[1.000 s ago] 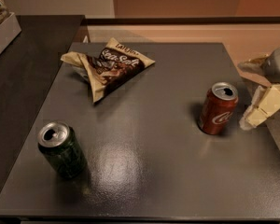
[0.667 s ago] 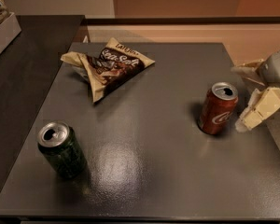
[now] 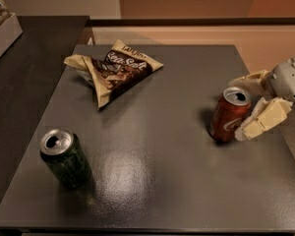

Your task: Pick coke can

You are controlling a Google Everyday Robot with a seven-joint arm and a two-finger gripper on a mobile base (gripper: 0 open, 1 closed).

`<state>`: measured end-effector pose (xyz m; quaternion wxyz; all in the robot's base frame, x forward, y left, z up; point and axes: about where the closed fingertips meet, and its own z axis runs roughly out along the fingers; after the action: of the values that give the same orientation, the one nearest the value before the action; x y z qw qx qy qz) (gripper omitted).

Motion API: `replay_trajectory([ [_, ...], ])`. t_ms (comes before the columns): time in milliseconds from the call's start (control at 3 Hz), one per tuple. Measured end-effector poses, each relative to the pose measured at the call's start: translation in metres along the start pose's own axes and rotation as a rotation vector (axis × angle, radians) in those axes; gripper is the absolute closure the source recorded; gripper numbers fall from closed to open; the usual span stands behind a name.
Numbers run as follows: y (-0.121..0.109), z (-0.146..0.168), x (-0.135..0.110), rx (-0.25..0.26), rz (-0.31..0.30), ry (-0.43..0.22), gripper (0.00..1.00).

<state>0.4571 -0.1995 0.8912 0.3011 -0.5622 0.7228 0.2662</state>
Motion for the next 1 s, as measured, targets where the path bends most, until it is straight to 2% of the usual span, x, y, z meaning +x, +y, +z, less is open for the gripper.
replay_trajectory([
  [667, 0.01, 0.003, -0.015, -0.035, -0.018, -0.056, 0.64],
  [1000, 0.005, -0.007, -0.034, -0.011, -0.03, -0.057, 0.88],
])
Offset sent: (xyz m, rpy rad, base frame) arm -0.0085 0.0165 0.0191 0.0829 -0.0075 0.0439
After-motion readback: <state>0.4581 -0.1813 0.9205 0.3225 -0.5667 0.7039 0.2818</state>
